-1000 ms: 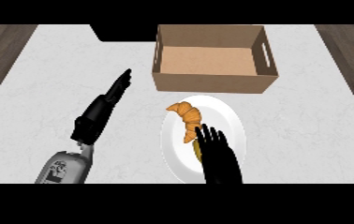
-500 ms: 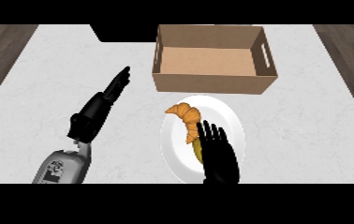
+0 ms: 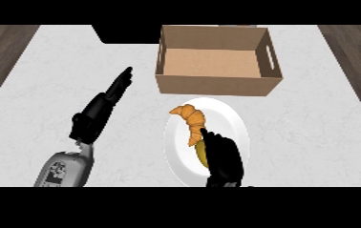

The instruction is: Pick the lemon from the plate and place it in the cardboard box

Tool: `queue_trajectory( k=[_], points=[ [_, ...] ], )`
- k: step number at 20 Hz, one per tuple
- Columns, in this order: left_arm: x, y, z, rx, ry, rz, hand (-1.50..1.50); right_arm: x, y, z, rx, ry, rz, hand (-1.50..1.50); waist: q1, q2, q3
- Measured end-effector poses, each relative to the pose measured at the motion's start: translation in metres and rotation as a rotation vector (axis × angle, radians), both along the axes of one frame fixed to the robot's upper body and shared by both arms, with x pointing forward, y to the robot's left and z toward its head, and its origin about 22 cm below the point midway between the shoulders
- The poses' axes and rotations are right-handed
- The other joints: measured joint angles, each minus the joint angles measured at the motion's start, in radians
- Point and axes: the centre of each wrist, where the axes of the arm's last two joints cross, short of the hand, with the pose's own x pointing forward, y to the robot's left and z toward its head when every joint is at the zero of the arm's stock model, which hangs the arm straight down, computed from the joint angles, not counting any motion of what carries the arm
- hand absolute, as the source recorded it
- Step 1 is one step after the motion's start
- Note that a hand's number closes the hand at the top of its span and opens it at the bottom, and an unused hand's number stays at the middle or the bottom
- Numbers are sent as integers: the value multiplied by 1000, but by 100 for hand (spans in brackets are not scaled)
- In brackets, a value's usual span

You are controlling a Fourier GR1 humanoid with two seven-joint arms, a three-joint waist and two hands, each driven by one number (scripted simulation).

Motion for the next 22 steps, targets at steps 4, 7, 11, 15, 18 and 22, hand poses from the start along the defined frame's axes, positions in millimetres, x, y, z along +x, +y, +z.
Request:
queue_trajectory(
  k=[4, 7, 11, 15, 18, 22],
  points=[
    [-2, -2, 1, 0, 3, -3, 0, 1, 5, 2, -19, -56, 27, 150, -1, 2, 0],
    [-2, -6, -3, 2, -1, -9, 0, 21, 19, 13, -23, -88, 76, 150, 5, 6, 1],
    [0, -7, 1, 0, -8, -15, 0, 44, 36, 23, -18, -152, 137, 150, 12, 11, 4],
    [1, -7, 3, 2, -7, -7, 0, 50, 49, 42, -25, -266, 162, 150, 8, 11, 6],
    [2, -2, 0, 4, -4, -5, 0, 43, 54, 62, -10, -355, 165, 150, 2, 10, 6],
    [1, 3, -5, -1, -1, 2, 0, 27, 56, 96, 37, -428, 173, 150, -2, 9, 6]
  ],
)
